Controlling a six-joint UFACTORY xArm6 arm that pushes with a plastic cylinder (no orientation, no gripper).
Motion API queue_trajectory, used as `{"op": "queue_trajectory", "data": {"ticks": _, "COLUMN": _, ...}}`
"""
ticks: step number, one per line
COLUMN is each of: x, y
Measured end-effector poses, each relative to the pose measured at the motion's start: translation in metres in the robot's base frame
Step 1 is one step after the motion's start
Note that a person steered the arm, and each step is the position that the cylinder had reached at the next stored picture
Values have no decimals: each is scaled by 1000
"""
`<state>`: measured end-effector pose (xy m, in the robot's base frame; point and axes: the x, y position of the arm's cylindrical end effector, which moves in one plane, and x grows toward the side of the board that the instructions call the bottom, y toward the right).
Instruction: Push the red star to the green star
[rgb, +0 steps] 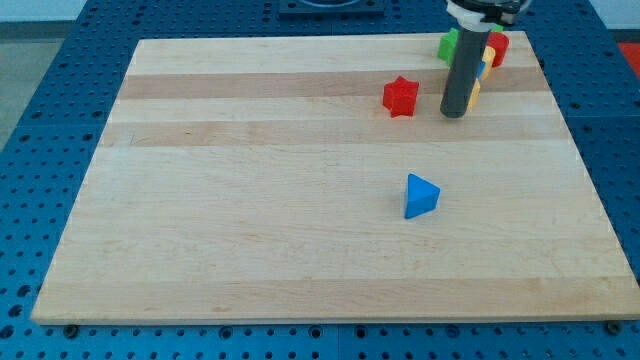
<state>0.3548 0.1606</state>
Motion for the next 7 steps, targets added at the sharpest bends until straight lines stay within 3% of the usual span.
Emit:
{"op": "queue_trajectory", "data": {"ticks": 2, "x": 7, "y": 8}}
{"op": "queue_trajectory", "data": {"ticks": 3, "x": 41, "y": 7}}
{"op": "queue_trajectory", "data": {"ticks": 7, "x": 27, "y": -100}}
